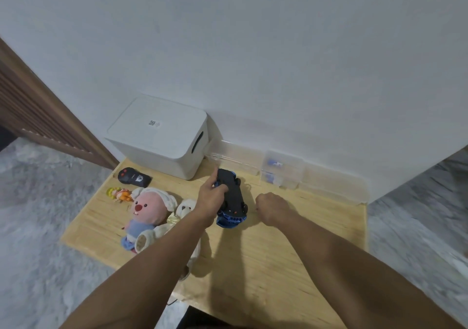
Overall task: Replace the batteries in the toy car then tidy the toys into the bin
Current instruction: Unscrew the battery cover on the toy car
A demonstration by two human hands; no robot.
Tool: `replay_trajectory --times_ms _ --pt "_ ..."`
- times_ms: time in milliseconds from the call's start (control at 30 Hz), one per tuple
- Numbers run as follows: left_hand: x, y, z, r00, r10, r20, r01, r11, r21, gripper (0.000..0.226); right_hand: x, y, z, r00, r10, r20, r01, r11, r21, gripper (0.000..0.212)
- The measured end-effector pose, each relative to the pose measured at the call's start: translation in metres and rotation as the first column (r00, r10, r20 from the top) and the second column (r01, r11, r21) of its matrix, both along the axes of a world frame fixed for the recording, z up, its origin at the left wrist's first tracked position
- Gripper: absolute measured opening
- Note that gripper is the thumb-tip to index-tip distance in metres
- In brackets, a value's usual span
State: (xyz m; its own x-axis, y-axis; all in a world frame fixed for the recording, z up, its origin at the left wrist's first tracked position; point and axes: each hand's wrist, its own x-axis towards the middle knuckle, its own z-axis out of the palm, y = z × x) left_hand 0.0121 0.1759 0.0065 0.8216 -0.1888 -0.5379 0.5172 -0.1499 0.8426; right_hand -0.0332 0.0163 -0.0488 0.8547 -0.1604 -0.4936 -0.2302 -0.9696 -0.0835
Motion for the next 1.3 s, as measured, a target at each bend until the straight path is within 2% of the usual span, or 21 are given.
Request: replay_trajectory --times_ms 167,267,400,500,600,733,933,1100,1200,1300 --pt "-0.003 0.004 -0.009 0.998 -0.034 -0.043 0.033 0.999 -0.025 0.068 -0.001 0.002 0.003 0.999 0.048 0.002 -0.048 0.998 -0.037 0.018" --pt "-0.003 0.005 -0.012 0.997 -0.026 -0.076 0.023 0.999 -0.045 0.069 -0.001 0.001 0.007 1.000 -0.011 0.028 0.012 1.000 -0.006 0.018" --pt "-0.001 0.005 -0.012 0.993 -0.007 -0.119 -0.001 0.998 -0.071 0.072 0.011 -0.002 0.012 0.956 -0.241 0.166 0.202 0.955 0.218 0.018" --pt "-0.002 0.004 -0.012 0.994 -0.017 -0.112 0.011 0.998 -0.056 0.071 0.024 -0.002 0.029 0.874 -0.387 0.294 0.212 0.848 0.485 0.019" --pt "-0.003 0.002 -0.013 0.995 -0.024 -0.094 0.021 0.999 -0.035 0.068 0.029 0.009 0.048 0.885 -0.352 0.305 0.122 0.807 0.578 0.020" --pt "-0.004 -0.002 -0.011 0.996 -0.029 -0.084 0.027 0.999 -0.019 0.068 0.030 0.020 0.046 0.927 -0.247 0.281 0.054 0.832 0.553 0.025" --pt "-0.003 0.000 -0.010 0.997 -0.050 -0.061 0.050 0.999 -0.011 0.064 0.027 0.019 0.045 0.929 -0.252 0.271 0.056 0.819 0.571 0.022" --pt "-0.008 -0.003 -0.007 0.994 -0.113 -0.004 0.113 0.993 0.043 0.060 0.030 0.012 0.051 0.949 -0.276 0.153 0.119 0.763 0.636 0.012" --pt "-0.008 -0.002 -0.009 0.997 -0.072 -0.019 0.072 0.997 0.031 0.059 0.032 0.006 0.056 0.954 -0.268 0.134 0.114 0.739 0.664 0.015" --pt "-0.004 0.003 -0.014 0.999 -0.017 -0.052 0.017 1.000 0.009 0.061 0.031 -0.003 0.063 0.951 -0.276 0.140 0.100 0.703 0.705 0.009"
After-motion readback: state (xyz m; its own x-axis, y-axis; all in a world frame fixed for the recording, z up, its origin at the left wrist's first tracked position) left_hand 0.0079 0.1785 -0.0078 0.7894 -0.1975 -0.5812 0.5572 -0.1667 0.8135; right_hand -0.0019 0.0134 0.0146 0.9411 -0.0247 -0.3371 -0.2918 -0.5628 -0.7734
